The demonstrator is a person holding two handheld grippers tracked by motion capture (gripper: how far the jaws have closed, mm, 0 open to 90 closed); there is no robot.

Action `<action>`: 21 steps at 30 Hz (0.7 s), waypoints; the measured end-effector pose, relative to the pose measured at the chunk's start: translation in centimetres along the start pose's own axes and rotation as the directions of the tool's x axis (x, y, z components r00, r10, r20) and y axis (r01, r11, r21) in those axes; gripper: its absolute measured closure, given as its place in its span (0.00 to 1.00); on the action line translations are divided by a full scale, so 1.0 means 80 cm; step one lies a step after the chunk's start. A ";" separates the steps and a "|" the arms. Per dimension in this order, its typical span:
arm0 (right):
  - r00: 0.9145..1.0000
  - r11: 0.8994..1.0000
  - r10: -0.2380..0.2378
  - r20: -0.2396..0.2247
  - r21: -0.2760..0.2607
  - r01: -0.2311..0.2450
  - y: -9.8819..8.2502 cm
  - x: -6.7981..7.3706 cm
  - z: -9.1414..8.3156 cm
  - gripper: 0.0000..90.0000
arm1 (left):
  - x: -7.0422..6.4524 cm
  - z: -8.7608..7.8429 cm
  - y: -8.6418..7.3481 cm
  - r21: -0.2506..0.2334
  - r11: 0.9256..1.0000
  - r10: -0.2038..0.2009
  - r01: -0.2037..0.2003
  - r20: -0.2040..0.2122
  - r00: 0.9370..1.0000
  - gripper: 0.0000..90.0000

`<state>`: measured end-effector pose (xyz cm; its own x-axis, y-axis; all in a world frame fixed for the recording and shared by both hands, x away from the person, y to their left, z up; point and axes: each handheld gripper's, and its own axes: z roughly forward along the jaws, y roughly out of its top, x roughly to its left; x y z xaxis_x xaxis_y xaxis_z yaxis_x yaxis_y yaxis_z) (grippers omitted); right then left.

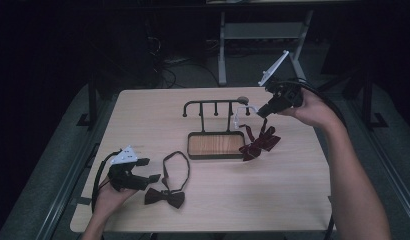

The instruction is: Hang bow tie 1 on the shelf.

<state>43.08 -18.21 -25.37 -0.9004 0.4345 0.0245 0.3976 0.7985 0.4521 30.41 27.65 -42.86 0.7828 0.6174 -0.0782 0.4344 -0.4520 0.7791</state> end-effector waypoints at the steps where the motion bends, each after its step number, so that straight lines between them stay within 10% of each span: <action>1: 1.000 1.000 0.008 -0.004 0.000 -0.008 -0.001 -0.004 0.002 0.96 | 0.000 0.000 0.000 0.000 1.000 0.000 0.000 0.000 1.000 0.25; 21: 0.998 0.998 0.062 -0.003 -0.003 -0.062 -0.012 -0.027 0.022 0.96 | -0.002 0.002 0.001 0.010 1.000 0.006 -0.006 0.003 1.000 0.25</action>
<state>44.96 -19.16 -27.41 -0.8746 0.4817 0.0554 0.4521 0.7687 0.4525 30.37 27.43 -42.90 0.7868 0.6125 -0.0755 0.4342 -0.4625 0.7731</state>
